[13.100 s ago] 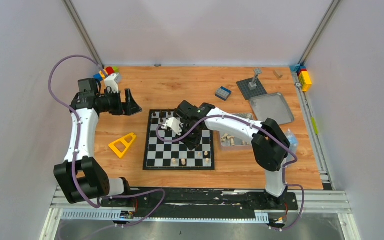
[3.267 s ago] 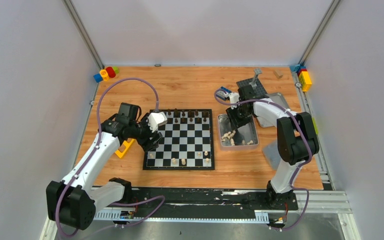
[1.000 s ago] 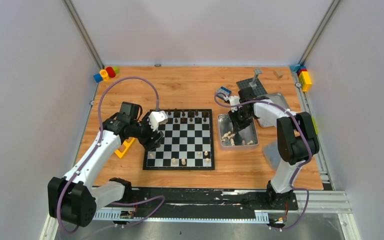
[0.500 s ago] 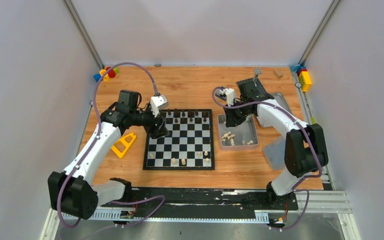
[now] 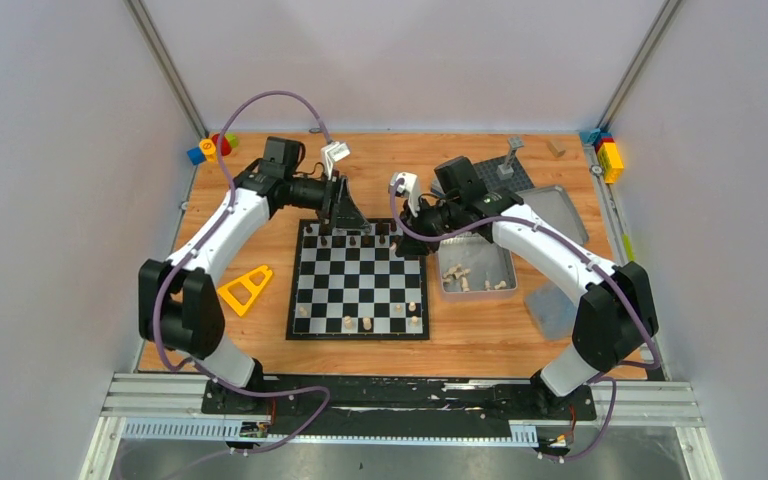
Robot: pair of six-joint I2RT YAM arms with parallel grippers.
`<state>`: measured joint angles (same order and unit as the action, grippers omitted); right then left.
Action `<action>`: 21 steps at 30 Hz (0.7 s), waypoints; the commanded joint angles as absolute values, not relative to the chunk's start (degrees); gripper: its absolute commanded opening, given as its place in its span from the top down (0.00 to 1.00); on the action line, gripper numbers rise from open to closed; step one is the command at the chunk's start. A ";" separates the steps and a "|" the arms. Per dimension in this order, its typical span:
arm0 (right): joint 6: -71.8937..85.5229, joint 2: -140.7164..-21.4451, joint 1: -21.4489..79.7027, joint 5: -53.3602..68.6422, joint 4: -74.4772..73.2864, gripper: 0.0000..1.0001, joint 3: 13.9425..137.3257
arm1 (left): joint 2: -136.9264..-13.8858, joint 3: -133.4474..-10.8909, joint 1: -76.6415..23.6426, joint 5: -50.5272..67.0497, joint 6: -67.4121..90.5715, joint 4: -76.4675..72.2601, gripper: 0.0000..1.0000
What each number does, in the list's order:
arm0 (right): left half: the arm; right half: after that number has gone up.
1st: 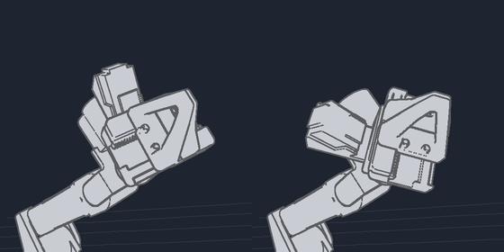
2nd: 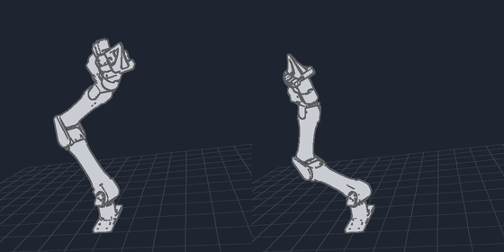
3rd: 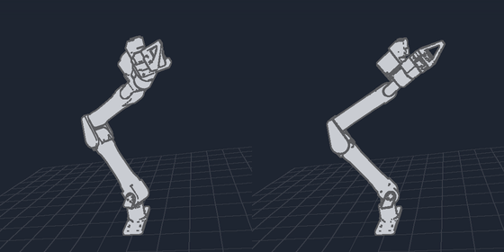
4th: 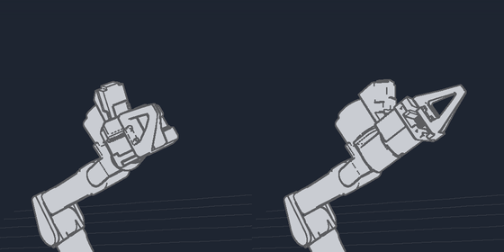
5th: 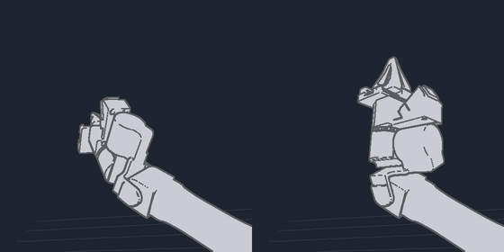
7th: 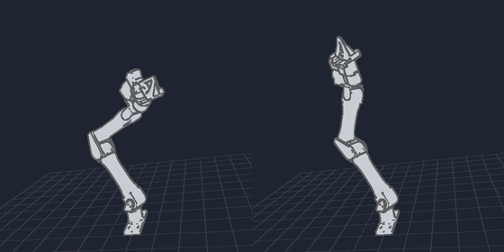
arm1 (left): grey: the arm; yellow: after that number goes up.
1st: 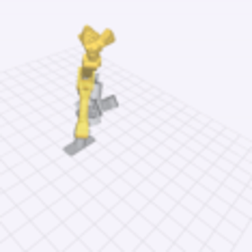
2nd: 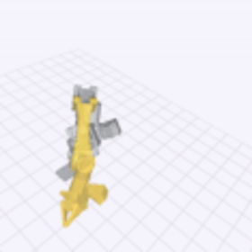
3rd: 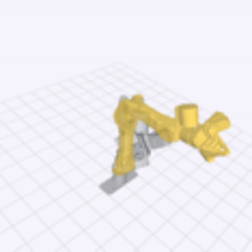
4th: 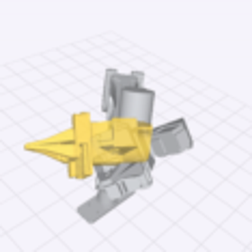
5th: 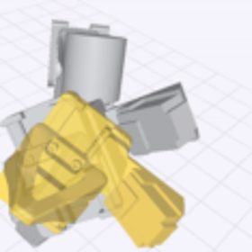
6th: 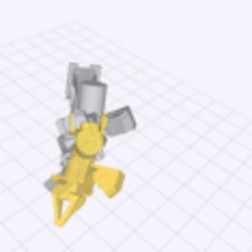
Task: Set up the chess pieces on the board
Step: Pick up the chess piece from the storage box, then place the chess piece on the chessboard.
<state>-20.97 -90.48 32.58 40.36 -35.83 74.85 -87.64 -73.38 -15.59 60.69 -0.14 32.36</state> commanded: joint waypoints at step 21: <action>-16.74 -89.16 35.32 41.87 -27.60 1.00 78.29 | -99.96 -81.45 -20.69 71.17 7.65 37.55 0.43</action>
<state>-16.95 -90.48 34.65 41.85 -30.04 75.57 -99.53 -79.09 -20.14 69.04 7.33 37.52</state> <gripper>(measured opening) 0.146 0.584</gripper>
